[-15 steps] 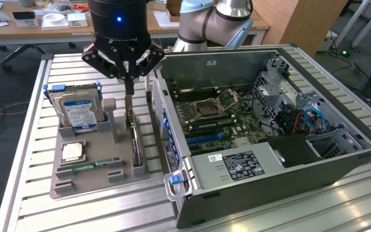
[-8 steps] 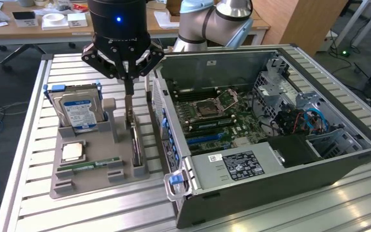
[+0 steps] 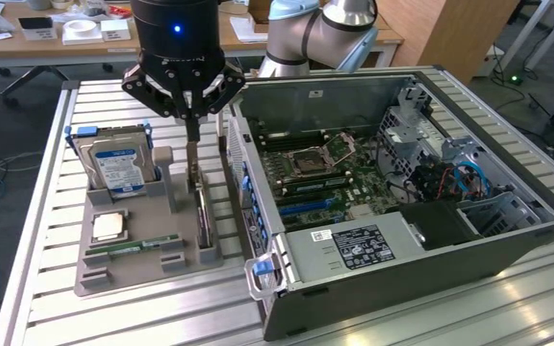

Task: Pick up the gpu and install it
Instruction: 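Pick up the gpu and move the gpu toward the slot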

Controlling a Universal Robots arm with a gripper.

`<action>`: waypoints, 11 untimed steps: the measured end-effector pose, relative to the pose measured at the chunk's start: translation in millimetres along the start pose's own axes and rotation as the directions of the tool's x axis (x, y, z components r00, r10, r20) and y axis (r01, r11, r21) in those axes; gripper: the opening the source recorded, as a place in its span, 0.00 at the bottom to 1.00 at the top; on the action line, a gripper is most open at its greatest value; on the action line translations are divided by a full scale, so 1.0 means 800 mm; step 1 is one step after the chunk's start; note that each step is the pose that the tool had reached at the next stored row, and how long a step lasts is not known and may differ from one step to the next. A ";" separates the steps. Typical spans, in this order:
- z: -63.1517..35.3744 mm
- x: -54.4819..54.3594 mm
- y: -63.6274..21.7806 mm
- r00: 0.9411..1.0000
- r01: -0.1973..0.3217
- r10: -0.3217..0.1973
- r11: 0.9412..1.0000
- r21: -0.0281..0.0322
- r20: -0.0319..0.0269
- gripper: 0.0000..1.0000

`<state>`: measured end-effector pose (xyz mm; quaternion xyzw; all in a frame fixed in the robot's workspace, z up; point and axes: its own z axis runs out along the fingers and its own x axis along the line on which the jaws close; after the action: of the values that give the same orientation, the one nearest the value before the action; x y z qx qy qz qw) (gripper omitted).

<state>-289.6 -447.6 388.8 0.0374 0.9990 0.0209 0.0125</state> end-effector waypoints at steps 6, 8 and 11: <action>0.000 0.000 0.000 1.000 0.000 0.000 1.000 0.000 0.000 0.29; 0.000 0.000 0.000 1.000 0.000 0.000 1.000 0.000 0.000 0.35; 0.000 0.000 0.000 1.000 0.000 0.000 1.000 0.000 0.000 0.42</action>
<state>-289.6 -447.7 388.8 0.0374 0.9990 0.0210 0.0125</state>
